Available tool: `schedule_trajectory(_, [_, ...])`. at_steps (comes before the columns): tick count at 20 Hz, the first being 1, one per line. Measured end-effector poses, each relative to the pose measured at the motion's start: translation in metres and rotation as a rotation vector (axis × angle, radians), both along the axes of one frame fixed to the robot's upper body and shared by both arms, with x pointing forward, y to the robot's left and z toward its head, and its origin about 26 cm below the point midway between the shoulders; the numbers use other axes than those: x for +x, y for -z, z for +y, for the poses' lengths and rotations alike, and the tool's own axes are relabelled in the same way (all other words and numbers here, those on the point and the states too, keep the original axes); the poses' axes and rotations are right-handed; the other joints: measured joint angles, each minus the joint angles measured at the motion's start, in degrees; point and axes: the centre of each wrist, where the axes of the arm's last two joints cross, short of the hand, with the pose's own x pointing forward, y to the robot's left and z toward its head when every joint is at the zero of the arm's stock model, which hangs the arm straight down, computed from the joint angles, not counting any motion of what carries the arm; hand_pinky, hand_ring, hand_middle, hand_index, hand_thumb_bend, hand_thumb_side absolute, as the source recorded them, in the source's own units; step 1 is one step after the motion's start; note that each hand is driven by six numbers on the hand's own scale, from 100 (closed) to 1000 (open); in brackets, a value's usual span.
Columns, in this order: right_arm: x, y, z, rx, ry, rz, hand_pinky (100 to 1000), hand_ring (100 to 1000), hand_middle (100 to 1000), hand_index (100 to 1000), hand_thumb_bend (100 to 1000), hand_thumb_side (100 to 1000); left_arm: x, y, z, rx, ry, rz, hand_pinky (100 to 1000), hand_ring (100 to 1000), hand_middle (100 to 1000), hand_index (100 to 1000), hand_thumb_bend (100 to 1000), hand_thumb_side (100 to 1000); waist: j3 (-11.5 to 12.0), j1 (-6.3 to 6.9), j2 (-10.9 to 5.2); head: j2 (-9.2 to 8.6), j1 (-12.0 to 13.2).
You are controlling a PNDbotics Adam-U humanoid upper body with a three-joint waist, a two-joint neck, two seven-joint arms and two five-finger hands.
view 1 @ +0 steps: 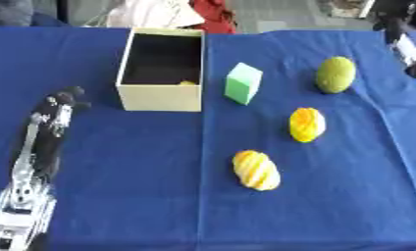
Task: Pick up objects on the table and place them in the box.
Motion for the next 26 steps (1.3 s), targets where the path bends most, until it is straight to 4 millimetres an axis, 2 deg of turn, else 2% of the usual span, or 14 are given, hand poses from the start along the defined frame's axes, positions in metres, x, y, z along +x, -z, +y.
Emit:
schedule_trajectory(5, [0.032,-0.020,-0.008,0.129,0.019,0.065,687,601,695,915,100,488,0.000,0.002,-0.001,0.001,0.010,0.006,889,728,750,795,100,688,0.8,-0.04,-0.32,0.00,-0.2])
schedule_trajectory(10, [0.067,-0.018,-0.020,0.323,0.025,0.253,673,588,678,905,100,533,0.000,0.002,-0.003,-0.001,0.019,0.009,889,728,750,795,100,682,1.4,-0.12,-0.32,0.01,-0.9])
schedule_trajectory(13, [0.084,-0.002,-0.029,0.404,0.072,0.375,670,583,673,903,100,555,0.000,0.002,-0.003,0.000,0.025,0.011,890,728,750,795,100,683,1.6,-0.40,-0.32,0.01,-1.6])
schedule_trajectory(16, [0.094,0.021,-0.035,0.403,0.167,0.460,674,583,676,905,100,474,0.000,0.003,-0.004,0.002,0.033,0.015,890,728,749,795,100,683,1.7,-0.44,-0.32,0.01,-2.2])
schedule_trajectory(17, [0.096,0.028,-0.037,0.380,0.203,0.478,675,584,677,906,100,459,0.000,0.004,-0.004,0.002,0.033,0.018,890,728,749,795,100,683,1.8,-0.44,-0.32,0.01,-2.4])
schedule_trajectory(18, [0.097,0.035,-0.038,0.349,0.235,0.491,680,586,681,907,100,396,0.000,0.004,-0.004,0.002,0.033,0.018,890,728,750,795,100,683,1.8,-0.44,-0.32,0.01,-2.6])
schedule_trajectory(20, [0.099,0.047,-0.039,0.272,0.298,0.510,683,589,682,908,100,369,0.000,0.004,-0.004,0.003,0.034,0.019,890,728,749,795,100,683,2.1,-0.44,-0.32,0.01,-2.8])
schedule_trajectory(26, [0.101,0.084,-0.032,0.101,0.429,0.575,685,587,670,906,100,410,0.000,0.004,-0.006,0.005,0.043,0.020,890,728,749,795,100,684,2.4,-0.44,-0.32,0.01,-3.5])
